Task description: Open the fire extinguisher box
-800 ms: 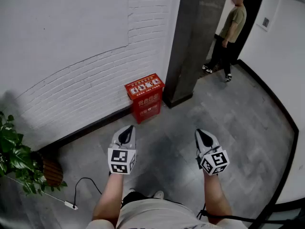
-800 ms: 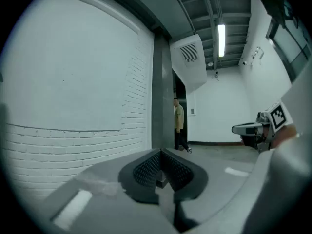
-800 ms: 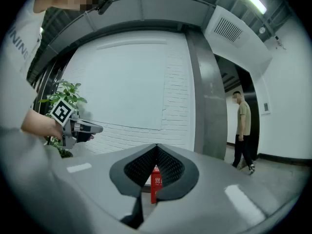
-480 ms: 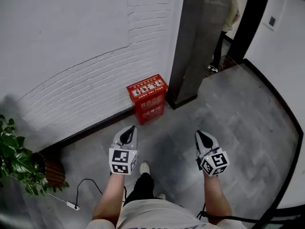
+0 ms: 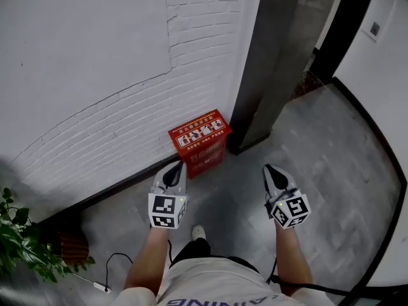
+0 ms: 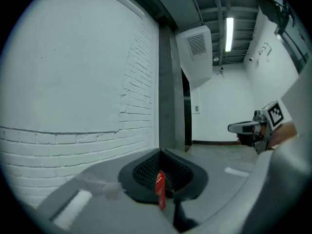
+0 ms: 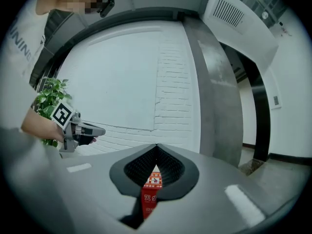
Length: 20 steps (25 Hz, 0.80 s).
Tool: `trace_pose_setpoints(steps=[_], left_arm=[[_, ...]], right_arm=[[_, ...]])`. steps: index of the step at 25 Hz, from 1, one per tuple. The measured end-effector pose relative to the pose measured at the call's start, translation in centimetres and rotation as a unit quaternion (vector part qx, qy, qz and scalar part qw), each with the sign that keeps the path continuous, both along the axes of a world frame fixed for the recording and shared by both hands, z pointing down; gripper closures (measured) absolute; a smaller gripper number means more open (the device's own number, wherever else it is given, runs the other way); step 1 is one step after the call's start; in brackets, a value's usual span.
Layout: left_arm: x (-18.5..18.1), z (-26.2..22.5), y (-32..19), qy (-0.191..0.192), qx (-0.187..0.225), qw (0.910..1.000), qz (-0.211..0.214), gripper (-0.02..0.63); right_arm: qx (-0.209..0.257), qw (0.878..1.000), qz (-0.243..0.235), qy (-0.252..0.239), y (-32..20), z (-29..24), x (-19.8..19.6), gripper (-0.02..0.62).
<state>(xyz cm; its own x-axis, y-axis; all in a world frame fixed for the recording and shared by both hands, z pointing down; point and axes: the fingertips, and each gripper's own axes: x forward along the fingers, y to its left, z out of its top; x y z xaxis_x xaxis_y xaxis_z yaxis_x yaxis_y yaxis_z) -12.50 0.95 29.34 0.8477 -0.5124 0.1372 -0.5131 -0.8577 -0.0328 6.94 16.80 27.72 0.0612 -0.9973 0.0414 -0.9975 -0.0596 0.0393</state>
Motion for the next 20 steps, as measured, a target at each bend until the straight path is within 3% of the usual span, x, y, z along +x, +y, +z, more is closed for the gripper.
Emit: trace_pose_setpoints(steps=[11,20], left_arm=[[4.9,-0.5,-10.8,-0.004,-0.025,0.9987,-0.044,0.603],[9.8,1.3,-16.2,-0.013,-0.038,0.9908,-0.129,0.603]], right_arm=[[-0.017,0.999,-0.044,-0.017,-13.1,-0.8,6.6,0.589],[-0.031,0.989,-0.143,-0.030,-23.1,1.3,13.0,0.589]])
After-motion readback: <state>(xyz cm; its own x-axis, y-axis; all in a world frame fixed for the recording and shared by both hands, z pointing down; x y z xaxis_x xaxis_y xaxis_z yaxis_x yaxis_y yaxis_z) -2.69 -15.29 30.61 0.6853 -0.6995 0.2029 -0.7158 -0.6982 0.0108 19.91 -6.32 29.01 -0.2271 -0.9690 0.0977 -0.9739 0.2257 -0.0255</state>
